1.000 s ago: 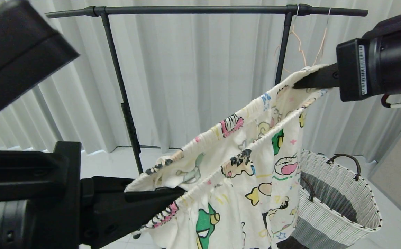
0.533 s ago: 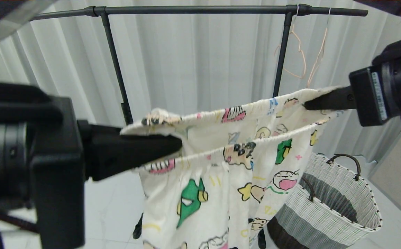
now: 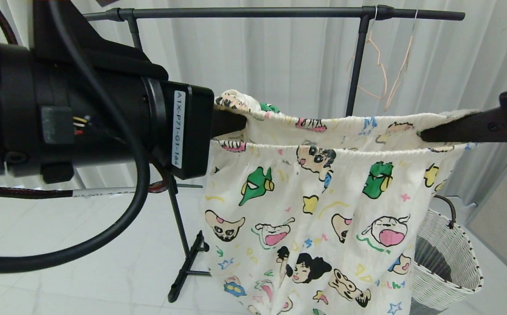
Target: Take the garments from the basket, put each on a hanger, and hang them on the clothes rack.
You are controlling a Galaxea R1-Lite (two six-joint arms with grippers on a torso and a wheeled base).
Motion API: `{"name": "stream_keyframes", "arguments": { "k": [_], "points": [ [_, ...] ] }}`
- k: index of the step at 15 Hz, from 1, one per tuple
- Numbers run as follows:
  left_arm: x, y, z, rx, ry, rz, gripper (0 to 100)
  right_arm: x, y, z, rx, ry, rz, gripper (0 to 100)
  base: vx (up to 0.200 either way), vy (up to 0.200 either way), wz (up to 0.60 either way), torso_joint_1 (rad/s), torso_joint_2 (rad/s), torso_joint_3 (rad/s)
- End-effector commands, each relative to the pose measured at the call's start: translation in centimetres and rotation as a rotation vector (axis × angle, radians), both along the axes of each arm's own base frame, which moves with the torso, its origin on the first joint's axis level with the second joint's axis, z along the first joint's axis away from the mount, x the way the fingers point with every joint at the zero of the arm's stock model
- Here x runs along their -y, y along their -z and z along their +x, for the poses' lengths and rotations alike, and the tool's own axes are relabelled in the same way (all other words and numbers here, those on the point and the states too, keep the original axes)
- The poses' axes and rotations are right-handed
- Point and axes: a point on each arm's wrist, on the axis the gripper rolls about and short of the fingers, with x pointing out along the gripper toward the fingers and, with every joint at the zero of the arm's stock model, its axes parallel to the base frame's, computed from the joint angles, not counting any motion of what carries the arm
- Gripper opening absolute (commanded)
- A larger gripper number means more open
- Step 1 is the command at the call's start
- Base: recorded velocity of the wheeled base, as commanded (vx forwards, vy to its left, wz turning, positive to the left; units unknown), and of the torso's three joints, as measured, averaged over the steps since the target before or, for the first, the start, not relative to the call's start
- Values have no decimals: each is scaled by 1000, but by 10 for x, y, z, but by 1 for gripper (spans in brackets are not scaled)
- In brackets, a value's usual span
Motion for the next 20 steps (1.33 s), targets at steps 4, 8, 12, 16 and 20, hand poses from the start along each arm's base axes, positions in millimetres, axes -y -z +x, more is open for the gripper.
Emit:
{"name": "stream_keyframes", "arguments": {
  "k": [4,8,12,16,20],
  "points": [
    [3,3,3,-7,-2,9,0,5,1,-4,-3,-6,1,100,0,0,0,0,0,0],
    [7,13,14,-10,-97,63,0,21,1,-15,3,-7,22,100,0,0,0,0,0,0],
    [-33,38,22,-44,-368,227,0,59,22,-14,-8,204,-41,100,0,0,0,0,0,0],
    [-102,59,16,-113,-636,260,0,100,51,-22,-37,454,-113,100,0,0,0,0,0,0],
    [-150,87,-4,-180,-845,286,0,116,80,-22,-39,571,-156,100,0,0,0,0,0,0]
  ]
}}
